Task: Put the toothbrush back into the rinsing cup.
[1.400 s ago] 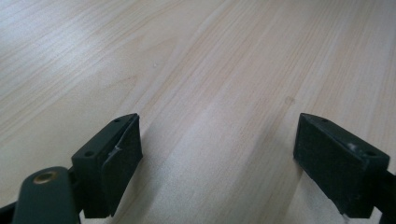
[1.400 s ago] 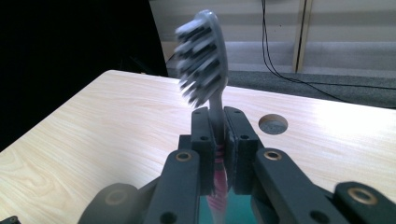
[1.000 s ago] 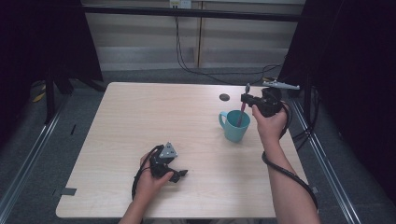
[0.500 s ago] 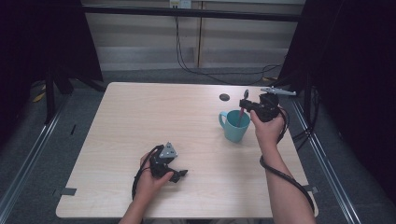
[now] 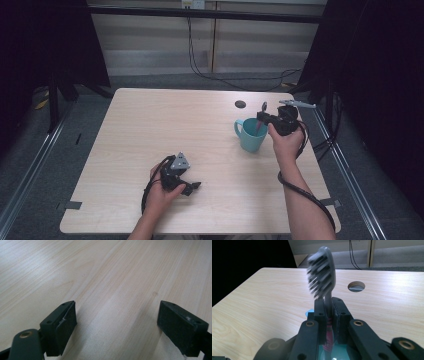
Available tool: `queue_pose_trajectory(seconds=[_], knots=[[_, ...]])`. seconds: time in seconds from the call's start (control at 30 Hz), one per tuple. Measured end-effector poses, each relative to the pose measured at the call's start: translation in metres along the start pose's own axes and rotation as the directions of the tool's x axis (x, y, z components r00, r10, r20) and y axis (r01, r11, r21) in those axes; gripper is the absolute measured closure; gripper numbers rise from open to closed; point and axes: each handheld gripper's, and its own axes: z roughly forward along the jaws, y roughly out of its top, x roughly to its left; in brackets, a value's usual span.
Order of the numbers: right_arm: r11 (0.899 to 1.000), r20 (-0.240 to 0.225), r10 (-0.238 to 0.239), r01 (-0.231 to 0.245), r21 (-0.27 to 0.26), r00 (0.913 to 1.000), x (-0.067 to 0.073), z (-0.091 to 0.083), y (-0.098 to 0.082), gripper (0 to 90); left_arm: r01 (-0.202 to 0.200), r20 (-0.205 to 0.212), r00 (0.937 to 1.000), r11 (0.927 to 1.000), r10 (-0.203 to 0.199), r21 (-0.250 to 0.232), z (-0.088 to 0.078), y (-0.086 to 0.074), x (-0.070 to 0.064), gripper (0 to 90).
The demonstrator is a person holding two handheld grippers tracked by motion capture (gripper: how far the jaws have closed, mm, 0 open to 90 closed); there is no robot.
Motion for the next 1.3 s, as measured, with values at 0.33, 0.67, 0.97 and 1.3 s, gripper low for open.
queue_pose_trajectory(seconds=[0.33,0.67,0.97,1.3], knots=[[1.000,0.013,0.012,-0.012,0.010,0.9999,-0.005,-0.002,-0.007,83.4,0.002,-0.002,1.0000,1.0000,-0.002,0.001,0.000,0.000,0.000,15.6],[1.000,0.022,0.024,-0.025,0.014,0.9995,-0.010,-0.002,-0.015,82.7,0.000,-0.002,1.0000,1.0000,0.000,0.004,0.000,0.000,0.000,15.6],[1.000,0.039,0.029,-0.030,0.008,0.9988,-0.014,-0.008,-0.016,79.1,0.000,-0.003,1.0000,1.0000,0.000,0.003,0.000,0.000,0.000,15.6],[0.999,0.069,0.015,-0.018,0.044,0.9975,-0.017,-0.010,-0.023,55.9,0.002,-0.004,1.0000,1.0000,-0.002,0.003,0.000,0.000,-0.001,15.6]])
